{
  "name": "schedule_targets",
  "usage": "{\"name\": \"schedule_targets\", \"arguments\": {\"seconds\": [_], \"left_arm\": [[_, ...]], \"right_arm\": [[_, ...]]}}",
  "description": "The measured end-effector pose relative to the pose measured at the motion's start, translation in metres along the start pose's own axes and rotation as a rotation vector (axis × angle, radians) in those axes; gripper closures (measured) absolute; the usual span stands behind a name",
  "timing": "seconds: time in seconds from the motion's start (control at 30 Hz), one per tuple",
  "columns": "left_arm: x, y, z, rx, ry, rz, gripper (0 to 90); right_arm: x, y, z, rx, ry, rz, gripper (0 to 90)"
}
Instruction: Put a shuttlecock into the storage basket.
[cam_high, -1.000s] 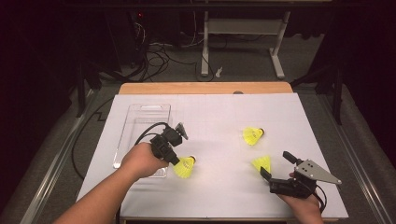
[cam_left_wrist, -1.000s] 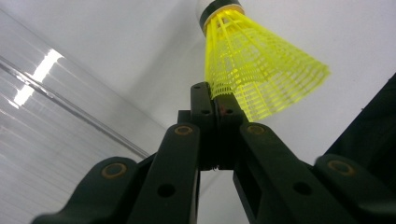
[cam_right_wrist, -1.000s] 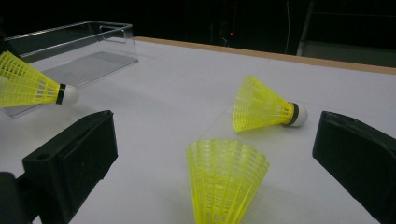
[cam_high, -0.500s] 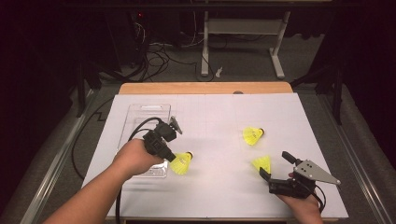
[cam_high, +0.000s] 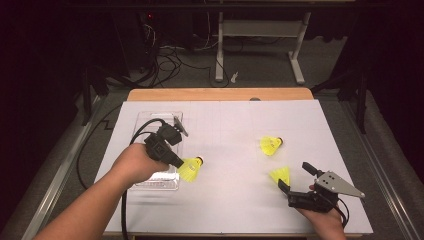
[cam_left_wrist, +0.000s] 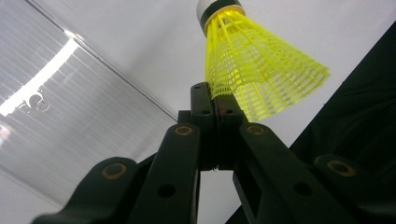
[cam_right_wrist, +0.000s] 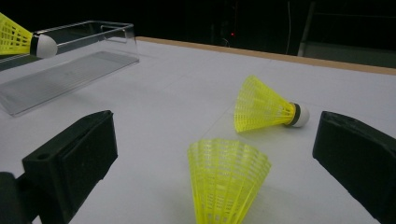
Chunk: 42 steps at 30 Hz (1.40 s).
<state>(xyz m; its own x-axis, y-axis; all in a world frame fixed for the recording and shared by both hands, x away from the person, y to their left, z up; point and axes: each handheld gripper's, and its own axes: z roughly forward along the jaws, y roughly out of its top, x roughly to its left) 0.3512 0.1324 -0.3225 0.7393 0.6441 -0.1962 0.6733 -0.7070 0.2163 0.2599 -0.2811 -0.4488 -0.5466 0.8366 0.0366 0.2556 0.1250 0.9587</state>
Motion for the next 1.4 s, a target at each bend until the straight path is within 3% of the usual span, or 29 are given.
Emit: {"name": "schedule_targets", "arguments": {"seconds": [0.33,0.73,1.17,1.4], "left_arm": [[0.008,-0.006,-0.015,-0.017,-0.001,-0.02,89.3],[0.023,-0.019,-0.026,-0.038,0.027,-0.065,89.4],[0.043,-0.038,-0.03,-0.054,0.04,-0.132,89.5],[0.056,-0.05,-0.027,-0.074,0.037,-0.188,89.5]], "right_arm": [[0.0,0.0,0.0,-0.001,-0.001,0.0,0.6],[0.0,0.0,0.0,-0.001,-0.002,0.0,0.6],[0.0,0.0,0.0,0.0,-0.001,-0.001,0.6],[0.001,0.0,-0.001,-0.001,0.001,-0.004,0.6]]}}
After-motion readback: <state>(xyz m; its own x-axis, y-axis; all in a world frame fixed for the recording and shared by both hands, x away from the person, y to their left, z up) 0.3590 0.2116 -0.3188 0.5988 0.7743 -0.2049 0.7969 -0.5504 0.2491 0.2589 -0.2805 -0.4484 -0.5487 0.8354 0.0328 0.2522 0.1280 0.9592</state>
